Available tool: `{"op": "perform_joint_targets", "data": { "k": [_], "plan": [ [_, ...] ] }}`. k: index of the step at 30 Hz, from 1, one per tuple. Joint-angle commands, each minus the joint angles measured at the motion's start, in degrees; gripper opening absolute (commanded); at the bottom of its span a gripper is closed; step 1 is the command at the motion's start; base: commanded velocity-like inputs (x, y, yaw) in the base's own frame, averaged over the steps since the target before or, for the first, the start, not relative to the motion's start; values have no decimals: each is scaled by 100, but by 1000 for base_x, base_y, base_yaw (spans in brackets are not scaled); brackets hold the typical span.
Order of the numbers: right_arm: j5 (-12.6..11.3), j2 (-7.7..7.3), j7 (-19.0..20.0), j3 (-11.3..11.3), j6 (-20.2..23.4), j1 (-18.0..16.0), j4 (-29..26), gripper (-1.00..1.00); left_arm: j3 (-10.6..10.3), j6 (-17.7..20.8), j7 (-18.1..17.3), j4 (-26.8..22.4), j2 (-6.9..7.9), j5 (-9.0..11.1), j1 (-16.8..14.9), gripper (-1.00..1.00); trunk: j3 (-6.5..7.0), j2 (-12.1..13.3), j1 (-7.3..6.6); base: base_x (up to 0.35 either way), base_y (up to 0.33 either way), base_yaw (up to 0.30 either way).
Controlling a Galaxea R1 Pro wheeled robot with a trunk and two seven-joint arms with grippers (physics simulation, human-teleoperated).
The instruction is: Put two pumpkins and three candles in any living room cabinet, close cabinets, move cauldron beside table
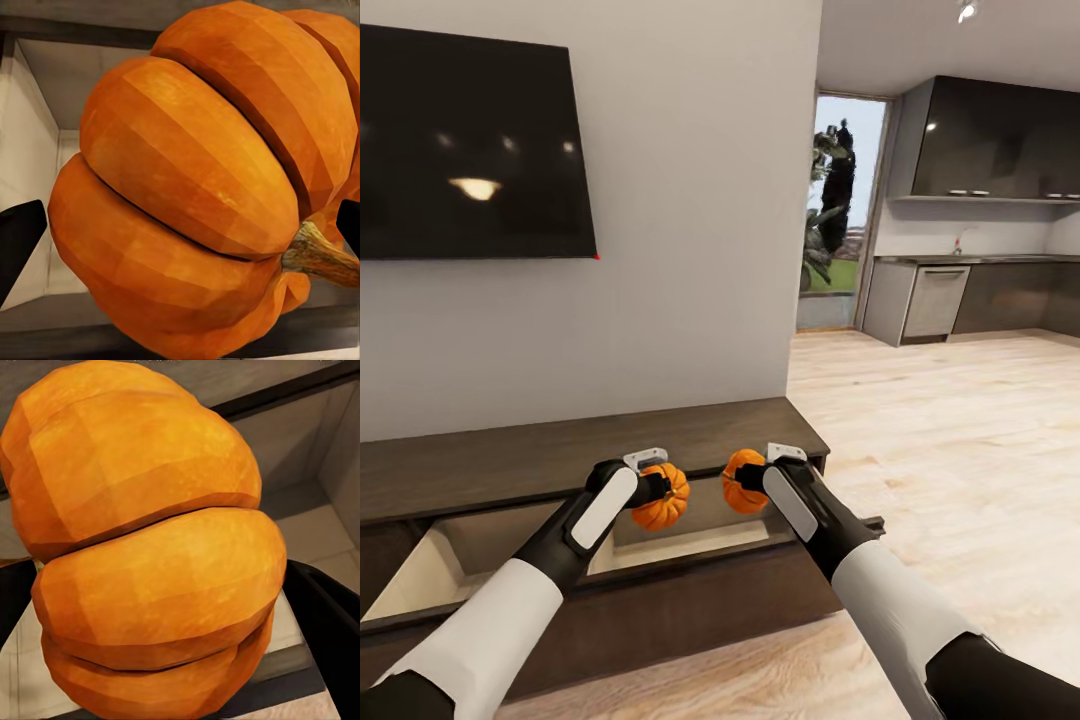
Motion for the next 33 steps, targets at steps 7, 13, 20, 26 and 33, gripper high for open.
{"op": "perform_joint_targets", "data": {
  "k": [7,13,20,26,33],
  "plan": [
    [-57,4,-61,24,0,-3,3,-100,-162,-175,65,39,6,64,-6,-100,-6,-3,-1,78,-3,0],
    [-57,4,-59,26,-5,-3,7,-100,-183,-192,65,68,6,65,-6,-100,-6,-3,-1,109,0,0],
    [-51,0,-59,26,-9,-4,18,-100,-185,-193,65,70,6,65,-6,-100,-6,-3,-1,86,0,0],
    [-49,-3,-55,26,-9,-4,31,-100,-193,-196,65,70,6,60,-6,-100,-95,-8,10,4,0,0],
    [-49,-1,-53,26,-9,-4,33,-100,-198,-195,65,144,7,67,-6,-100,-250,-18,28,0,0,0]
  ]
}}
